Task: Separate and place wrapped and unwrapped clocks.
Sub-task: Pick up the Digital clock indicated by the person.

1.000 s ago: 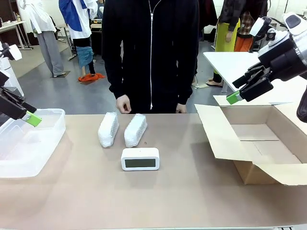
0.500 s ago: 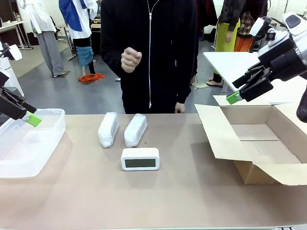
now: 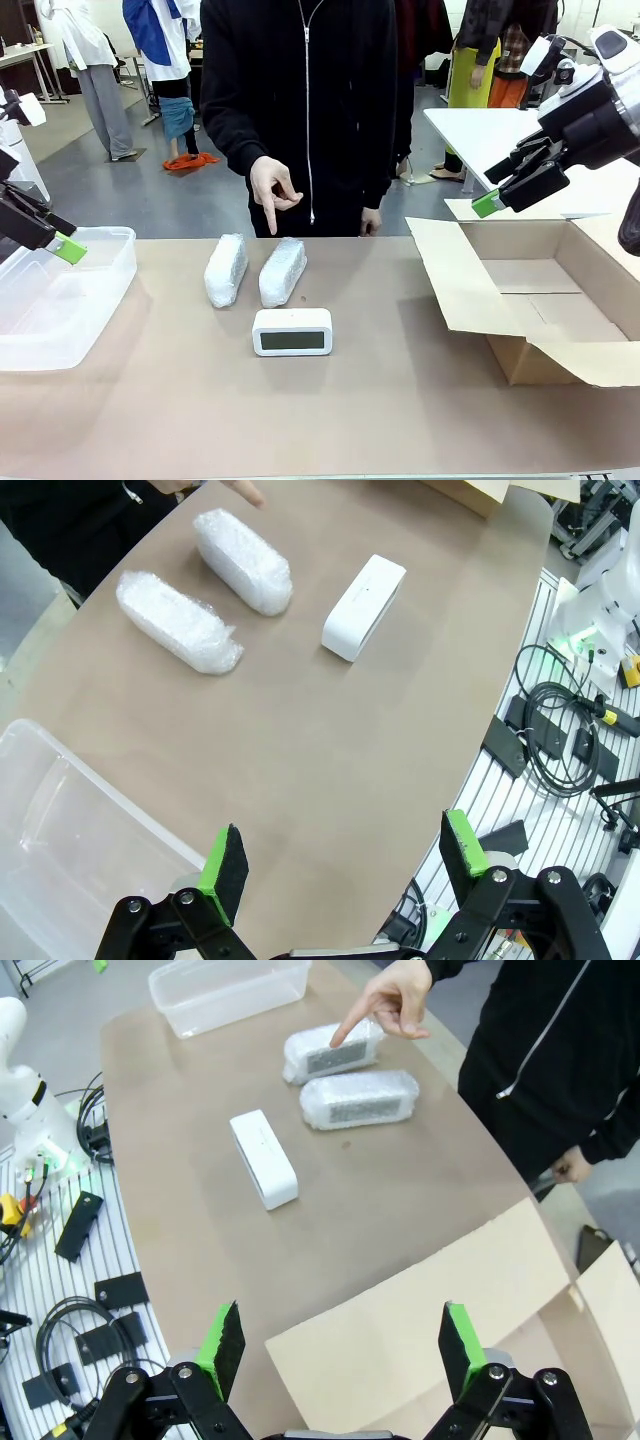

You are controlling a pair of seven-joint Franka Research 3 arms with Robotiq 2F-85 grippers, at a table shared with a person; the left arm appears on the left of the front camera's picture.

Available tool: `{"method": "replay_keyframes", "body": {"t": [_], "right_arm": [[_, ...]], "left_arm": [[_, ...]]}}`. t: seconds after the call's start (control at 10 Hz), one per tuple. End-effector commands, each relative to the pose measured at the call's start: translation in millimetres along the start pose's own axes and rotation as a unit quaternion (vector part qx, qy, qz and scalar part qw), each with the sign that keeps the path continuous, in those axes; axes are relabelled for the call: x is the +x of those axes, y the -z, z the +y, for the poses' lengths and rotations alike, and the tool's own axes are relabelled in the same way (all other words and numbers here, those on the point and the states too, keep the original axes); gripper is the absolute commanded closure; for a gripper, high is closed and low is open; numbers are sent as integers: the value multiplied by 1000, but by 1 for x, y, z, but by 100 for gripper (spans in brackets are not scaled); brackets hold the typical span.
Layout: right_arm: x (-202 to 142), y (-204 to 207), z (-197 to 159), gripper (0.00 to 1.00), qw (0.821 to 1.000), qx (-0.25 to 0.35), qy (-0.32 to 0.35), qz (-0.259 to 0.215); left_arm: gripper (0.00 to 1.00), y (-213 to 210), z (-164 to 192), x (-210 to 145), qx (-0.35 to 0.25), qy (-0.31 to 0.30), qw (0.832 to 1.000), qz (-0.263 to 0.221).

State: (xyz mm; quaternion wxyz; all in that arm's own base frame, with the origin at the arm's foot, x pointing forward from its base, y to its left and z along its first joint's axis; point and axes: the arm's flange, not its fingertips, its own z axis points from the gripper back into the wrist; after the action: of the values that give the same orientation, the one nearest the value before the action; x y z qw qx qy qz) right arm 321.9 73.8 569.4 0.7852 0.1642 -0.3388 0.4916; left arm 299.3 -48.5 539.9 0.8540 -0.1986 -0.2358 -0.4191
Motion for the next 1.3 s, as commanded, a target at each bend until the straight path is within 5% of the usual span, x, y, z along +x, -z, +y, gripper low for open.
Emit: {"method": "replay_keyframes", "body": {"t": [0.0,1.2], "right_arm": [[-2,1,1,0,1000,10,-3,-7],[-2,1,1,0,1000,10,-3,-7]], "left_arm": [[0,-1,-1,0,-6,1,1000,-6],[0,-1,-1,0,-6,1,1000,-6]]}}
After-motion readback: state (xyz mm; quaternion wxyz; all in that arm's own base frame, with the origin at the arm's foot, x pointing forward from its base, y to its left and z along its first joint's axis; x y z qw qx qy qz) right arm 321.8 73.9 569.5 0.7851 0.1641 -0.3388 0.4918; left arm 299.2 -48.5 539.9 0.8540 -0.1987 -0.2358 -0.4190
